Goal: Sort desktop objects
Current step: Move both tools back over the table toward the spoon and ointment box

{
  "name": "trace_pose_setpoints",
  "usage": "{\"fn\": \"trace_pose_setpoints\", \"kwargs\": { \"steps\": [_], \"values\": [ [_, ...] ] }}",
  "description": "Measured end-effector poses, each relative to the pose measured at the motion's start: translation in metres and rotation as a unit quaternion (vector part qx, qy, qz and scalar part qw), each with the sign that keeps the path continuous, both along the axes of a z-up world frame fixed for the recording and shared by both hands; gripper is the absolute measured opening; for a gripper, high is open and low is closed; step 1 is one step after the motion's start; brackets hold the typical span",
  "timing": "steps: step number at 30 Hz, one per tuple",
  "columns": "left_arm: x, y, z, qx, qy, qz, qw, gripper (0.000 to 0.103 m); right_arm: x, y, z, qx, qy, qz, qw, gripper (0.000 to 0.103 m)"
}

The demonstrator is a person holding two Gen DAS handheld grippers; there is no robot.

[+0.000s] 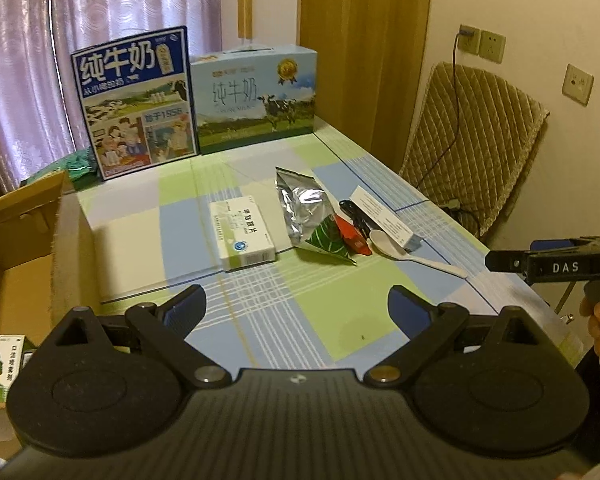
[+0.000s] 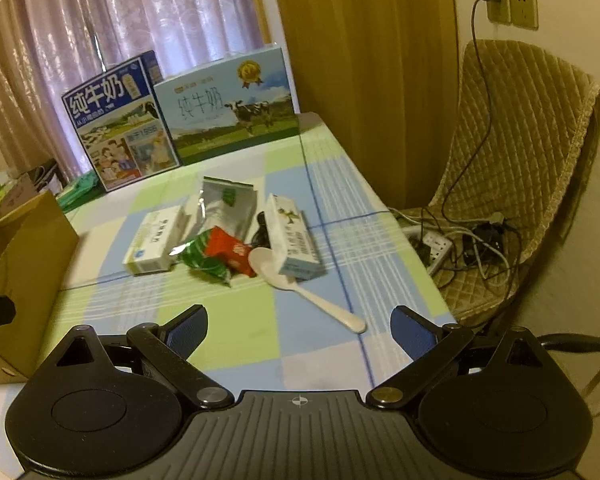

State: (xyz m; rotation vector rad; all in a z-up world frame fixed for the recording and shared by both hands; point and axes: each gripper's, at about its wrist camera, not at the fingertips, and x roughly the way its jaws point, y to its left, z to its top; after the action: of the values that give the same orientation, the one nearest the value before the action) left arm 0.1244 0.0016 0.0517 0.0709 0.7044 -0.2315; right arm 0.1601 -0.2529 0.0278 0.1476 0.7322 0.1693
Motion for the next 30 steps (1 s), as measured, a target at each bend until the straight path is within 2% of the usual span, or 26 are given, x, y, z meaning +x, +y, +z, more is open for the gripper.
{"fn": "trace_pose_setpoints", "kwargs": {
  "steps": [4,15,24,26,30],
  "values": [
    [0.012,-0.006,-0.009,0.005,0.008,-0.004,1.0000,0.095,0.017,-0.004,-0.007,0.003,0.007,0.008,1.000,0.095],
    [0.049,-0.021,-0.037,0.011,0.027,-0.011,0.9995,0.095,0.080,0.000,-0.042,-0.028,0.030,0.055,0.998,0.093],
    [0.070,-0.020,-0.060,0.004,0.042,-0.011,0.9990,0.095,0.115,0.004,-0.077,-0.069,0.069,0.110,0.989,0.059],
    [0.073,-0.019,-0.065,0.001,0.046,-0.009,0.9989,0.095,0.119,0.005,-0.083,-0.070,0.075,0.122,0.987,0.048],
    [0.074,-0.015,-0.071,-0.008,0.052,-0.004,0.9986,0.095,0.121,0.014,-0.087,-0.102,0.064,0.138,0.983,0.033]
  ]
}}
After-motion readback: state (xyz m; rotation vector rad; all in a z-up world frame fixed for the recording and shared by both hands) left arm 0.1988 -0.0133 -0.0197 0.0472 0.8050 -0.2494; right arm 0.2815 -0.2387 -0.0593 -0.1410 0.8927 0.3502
